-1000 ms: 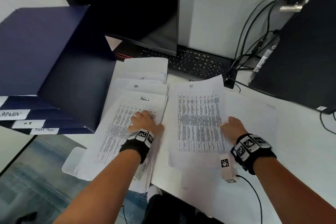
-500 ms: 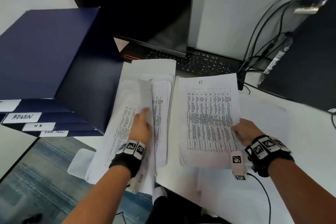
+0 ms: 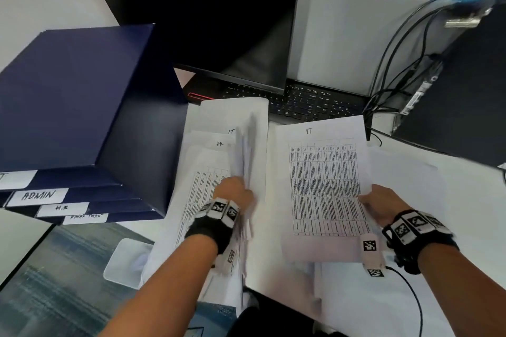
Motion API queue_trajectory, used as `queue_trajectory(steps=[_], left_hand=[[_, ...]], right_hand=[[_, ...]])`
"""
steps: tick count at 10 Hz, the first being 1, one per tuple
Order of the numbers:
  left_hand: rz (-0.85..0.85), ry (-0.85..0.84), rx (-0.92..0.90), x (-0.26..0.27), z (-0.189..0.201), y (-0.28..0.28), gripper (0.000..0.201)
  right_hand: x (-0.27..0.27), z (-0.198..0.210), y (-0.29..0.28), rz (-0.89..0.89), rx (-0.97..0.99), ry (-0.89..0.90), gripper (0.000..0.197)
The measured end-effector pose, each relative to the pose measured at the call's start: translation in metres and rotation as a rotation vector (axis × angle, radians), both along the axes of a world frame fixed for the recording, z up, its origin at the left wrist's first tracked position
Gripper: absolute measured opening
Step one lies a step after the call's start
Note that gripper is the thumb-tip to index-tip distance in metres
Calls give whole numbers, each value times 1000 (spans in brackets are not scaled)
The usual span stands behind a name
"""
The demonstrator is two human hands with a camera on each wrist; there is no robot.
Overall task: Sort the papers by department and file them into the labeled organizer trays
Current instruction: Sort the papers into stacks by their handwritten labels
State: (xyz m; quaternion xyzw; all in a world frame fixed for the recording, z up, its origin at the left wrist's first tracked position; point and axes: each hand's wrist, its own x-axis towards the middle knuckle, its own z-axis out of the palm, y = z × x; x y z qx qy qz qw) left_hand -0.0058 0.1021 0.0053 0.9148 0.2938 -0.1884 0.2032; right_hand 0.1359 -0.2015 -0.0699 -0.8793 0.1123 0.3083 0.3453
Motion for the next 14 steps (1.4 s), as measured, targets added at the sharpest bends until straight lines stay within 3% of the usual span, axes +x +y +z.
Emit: queue_trajectory(steps=[1,3,5,6,8,10,12,13,14], left_hand=[[149,-209,-237,-24,2,25,22],[364,-401,-568,-56,1,54,20],[400,-551,-525,-69,16,78,31],[396,-608,-511,-70,24,87,36],[327,-596,-539,-63,26,90,39],[300,-496,-564,-58,10,81,31],[241,-423,-596,-50,-4,68,30],[156,-380,-538,-44,-5,57,31],[34,-326,-467,-39,-4,45,29]], right_hand=[[6,-14,-7,-57,163,21,38],[10,-4,8,-142,197,-19,40],[-11,46,86,-115,131,-72,34],[-23,53,128,-71,128,-57,48],[-52,63,207,117,108,-45,42],[-63,63,240,113,148,-24,39],[-63,56,228,197,110,-8,20],[-62,51,217,163,197,26,26],[-64,61,196,26,363,103,19]])
